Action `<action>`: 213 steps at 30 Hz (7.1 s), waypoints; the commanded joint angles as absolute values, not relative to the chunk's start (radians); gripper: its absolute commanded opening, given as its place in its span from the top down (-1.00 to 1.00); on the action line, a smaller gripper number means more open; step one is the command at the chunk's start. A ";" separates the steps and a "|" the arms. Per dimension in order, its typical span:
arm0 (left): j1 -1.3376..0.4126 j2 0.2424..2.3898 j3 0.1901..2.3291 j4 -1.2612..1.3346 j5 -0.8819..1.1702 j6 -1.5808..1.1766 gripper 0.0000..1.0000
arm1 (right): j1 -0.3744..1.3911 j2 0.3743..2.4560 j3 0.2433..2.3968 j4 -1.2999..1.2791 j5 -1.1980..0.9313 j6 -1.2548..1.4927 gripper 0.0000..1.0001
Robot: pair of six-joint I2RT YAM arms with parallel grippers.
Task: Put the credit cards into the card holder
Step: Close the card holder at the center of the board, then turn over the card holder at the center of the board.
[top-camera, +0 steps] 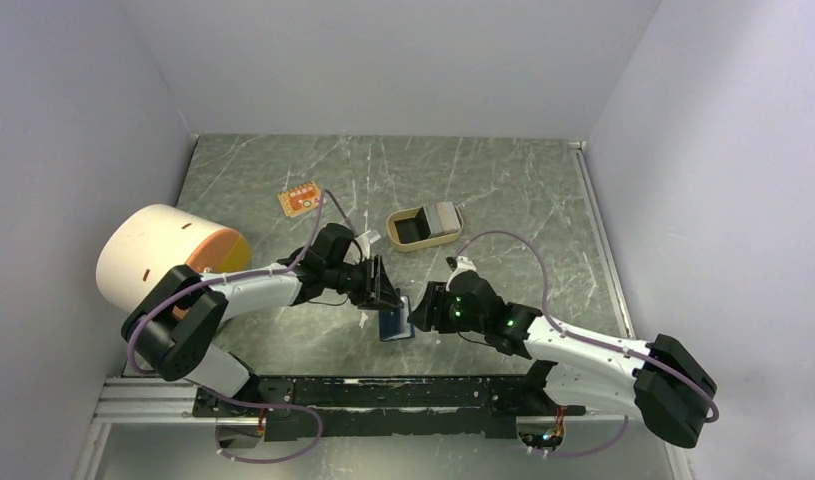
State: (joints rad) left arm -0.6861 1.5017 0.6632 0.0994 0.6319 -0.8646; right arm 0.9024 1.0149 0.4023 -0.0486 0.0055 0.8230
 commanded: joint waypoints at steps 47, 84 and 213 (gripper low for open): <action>-0.615 1.535 0.655 -0.117 0.367 -0.704 0.46 | 0.983 1.472 0.603 0.102 0.000 0.375 0.13; -0.615 1.582 0.690 -0.156 0.341 -0.709 0.37 | 0.997 1.341 0.417 0.582 -0.251 0.120 1.00; -0.763 1.654 0.591 0.149 0.581 -0.869 0.43 | 1.097 1.104 0.377 0.046 0.263 1.068 0.39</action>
State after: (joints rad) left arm -0.7567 1.6413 0.6075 0.1001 0.5694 -0.8608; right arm 1.0801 1.0576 0.3225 0.1825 0.2379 1.1599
